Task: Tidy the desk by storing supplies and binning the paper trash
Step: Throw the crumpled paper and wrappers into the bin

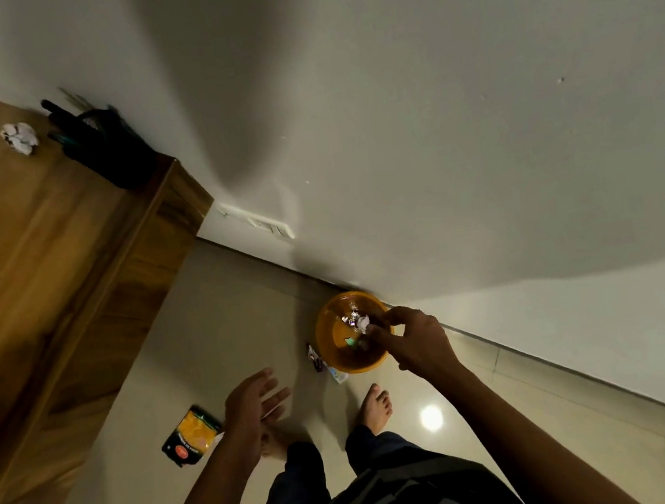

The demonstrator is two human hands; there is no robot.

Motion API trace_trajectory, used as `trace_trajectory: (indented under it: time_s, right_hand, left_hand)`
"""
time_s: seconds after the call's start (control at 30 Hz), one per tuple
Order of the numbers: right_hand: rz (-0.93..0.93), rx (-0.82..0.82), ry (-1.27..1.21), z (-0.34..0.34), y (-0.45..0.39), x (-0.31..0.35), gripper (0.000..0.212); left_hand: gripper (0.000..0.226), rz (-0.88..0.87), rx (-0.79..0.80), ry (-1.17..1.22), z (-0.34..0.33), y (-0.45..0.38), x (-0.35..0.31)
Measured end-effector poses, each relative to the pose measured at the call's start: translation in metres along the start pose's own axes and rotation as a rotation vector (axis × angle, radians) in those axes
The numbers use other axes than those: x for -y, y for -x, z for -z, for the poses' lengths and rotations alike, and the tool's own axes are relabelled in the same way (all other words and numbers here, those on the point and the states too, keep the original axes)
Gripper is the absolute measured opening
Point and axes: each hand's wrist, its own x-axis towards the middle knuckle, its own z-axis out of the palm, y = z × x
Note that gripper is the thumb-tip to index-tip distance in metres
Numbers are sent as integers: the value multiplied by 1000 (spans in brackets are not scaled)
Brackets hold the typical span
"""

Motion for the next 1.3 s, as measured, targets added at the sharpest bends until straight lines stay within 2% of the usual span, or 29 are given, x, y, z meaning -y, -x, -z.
trace_trajectory:
  time_s: [0.07,0.17,0.27,0.37,0.5,0.67,0.8,0.97,1.1,1.13,1.3]
  right_hand:
    - [24,15,20,-5,-1,10,43]
    - [52,24,53,-15,1,32,27]
    - [126,71,98,-29,12,65,24]
    - [221,130,136,-52,24,95,39]
    - [331,233,133,-87,48,139,44]
    - [461,348,78,-141,86,197,70]
    - [552,377,123,-194,108,245,64]
    - [608,370,133,-258,132,306,56]
    - [644,351,78,-305,144,351,24]
    - [650,354,80,-313,146,360,22]
    - [676,316,119,-345,142,393,38]
  left_hand:
    - [18,2,-11,40,11,8,5]
    - [21,-1,-35,114,27,22,9]
    - [23,-63,-65,182,52,37,8]
    - [19,-130,-100,212,82,52,1]
    - [18,-225,-160,292,123,75,-11]
    - [23,-308,-196,429,180,97,-31]
    - [20,-448,-272,510,234,113,-44]
    - [25,-560,-278,547,324,110,-64]
    - [10,-581,-324,540,397,85,-77]
    - [7,-581,-345,532,410,78,-79]
    - [17,-606,-443,485,461,39,-92]
